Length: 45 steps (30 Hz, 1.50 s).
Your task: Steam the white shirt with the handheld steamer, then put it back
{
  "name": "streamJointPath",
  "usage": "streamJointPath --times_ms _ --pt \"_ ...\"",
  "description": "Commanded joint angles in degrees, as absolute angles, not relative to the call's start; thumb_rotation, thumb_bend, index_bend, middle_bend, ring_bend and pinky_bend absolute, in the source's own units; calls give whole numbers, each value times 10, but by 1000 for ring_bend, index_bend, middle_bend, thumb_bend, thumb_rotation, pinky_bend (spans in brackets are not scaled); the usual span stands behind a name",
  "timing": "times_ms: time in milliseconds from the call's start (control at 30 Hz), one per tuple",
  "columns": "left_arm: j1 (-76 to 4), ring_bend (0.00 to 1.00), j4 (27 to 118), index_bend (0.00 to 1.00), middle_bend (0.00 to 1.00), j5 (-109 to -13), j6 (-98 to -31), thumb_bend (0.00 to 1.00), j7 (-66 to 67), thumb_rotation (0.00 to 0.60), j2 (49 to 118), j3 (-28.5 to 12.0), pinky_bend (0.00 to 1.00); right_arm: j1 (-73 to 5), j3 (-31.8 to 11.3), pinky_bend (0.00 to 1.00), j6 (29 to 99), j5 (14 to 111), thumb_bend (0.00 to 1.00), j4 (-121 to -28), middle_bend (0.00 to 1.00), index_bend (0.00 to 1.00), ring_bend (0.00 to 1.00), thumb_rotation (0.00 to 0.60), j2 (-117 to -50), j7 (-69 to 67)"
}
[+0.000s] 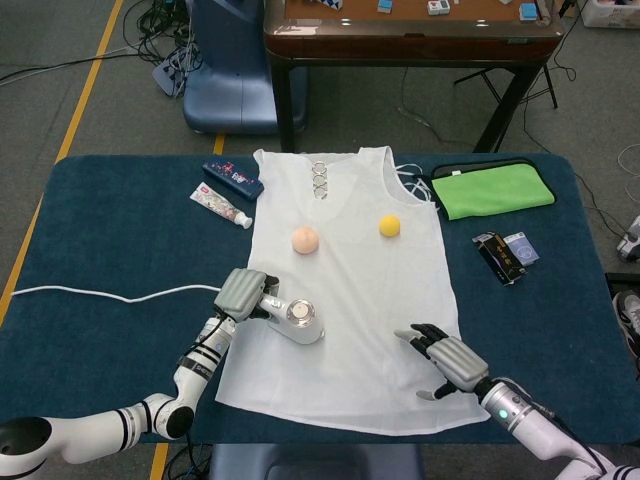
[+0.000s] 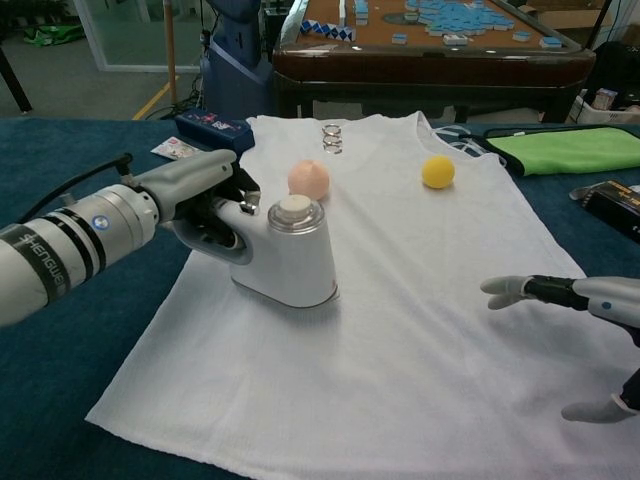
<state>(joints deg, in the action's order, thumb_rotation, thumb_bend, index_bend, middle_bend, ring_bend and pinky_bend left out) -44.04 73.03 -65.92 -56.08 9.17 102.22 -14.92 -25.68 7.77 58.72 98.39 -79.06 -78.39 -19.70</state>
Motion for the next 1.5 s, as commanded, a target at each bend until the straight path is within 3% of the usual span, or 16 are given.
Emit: streamJointPath --times_ms 33,100,233,333,533,1033,1500 --pt "-440 710 729 839 810 -660 -561 205 89 600 1022 -149 669 -262 81 0 580 981 62 -798 130 15 12 600 -778 -193" --pt "-440 710 729 839 811 -660 -561 205 87 600 1022 -148 669 -262 80 0 587 982 151 -803 124 15 8 600 -777 -203" --pt "-440 710 727 839 811 -660 -560 205 84 600 1022 -146 669 -262 82 0 613 994 527 -800 121 3 8 600 -779 -227" --pt "-440 710 727 839 811 -661 -560 205 83 600 1022 -145 669 -264 83 0 614 995 746 -796 120 0 7 600 -779 -215" --pt "-439 710 726 839 811 -663 -560 205 79 600 1022 -144 669 -269 85 0 602 990 973 -791 120 0 7 600 -786 -186" --pt "-439 710 728 839 811 -671 -563 205 71 600 1031 -138 669 -270 91 0 610 1001 1000 -708 119 0 7 600 -847 -133" --pt "-451 710 705 839 811 -683 -554 205 64 600 1063 -133 669 -261 98 0 628 997 1000 -697 118 0 7 600 -859 -123"
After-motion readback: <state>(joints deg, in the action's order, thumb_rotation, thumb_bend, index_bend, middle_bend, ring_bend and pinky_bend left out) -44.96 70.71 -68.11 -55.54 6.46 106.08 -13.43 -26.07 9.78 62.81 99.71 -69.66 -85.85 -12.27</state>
